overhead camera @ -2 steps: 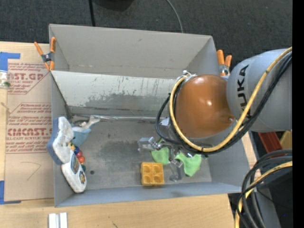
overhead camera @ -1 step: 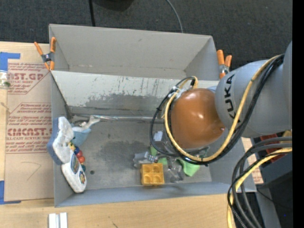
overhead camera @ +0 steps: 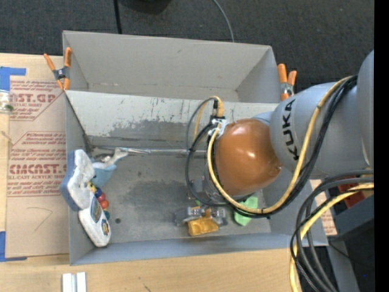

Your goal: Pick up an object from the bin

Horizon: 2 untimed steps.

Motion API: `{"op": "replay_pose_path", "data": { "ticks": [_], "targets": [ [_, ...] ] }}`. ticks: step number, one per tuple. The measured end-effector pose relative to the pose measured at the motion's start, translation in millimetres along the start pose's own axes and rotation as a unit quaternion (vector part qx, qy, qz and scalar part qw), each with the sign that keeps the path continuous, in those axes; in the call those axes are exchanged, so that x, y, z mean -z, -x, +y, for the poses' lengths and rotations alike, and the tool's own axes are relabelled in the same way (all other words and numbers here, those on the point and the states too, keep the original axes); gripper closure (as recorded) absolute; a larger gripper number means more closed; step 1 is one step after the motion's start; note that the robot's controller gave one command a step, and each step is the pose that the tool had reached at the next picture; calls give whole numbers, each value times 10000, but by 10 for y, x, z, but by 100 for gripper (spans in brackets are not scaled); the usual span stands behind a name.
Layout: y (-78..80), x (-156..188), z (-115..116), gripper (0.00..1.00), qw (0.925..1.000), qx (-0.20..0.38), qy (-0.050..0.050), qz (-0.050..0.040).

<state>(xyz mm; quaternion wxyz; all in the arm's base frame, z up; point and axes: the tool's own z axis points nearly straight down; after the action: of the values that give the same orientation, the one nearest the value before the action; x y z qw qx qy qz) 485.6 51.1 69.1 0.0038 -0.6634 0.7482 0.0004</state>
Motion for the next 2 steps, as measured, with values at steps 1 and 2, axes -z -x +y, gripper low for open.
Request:
{"op": "replay_pose_path", "data": {
  "ticks": [1,2],
  "targets": [
    [0,0,0,100,10000,-2,1,0],
    [0,40,12,100,10000,-1,22,4]
  ]
}}
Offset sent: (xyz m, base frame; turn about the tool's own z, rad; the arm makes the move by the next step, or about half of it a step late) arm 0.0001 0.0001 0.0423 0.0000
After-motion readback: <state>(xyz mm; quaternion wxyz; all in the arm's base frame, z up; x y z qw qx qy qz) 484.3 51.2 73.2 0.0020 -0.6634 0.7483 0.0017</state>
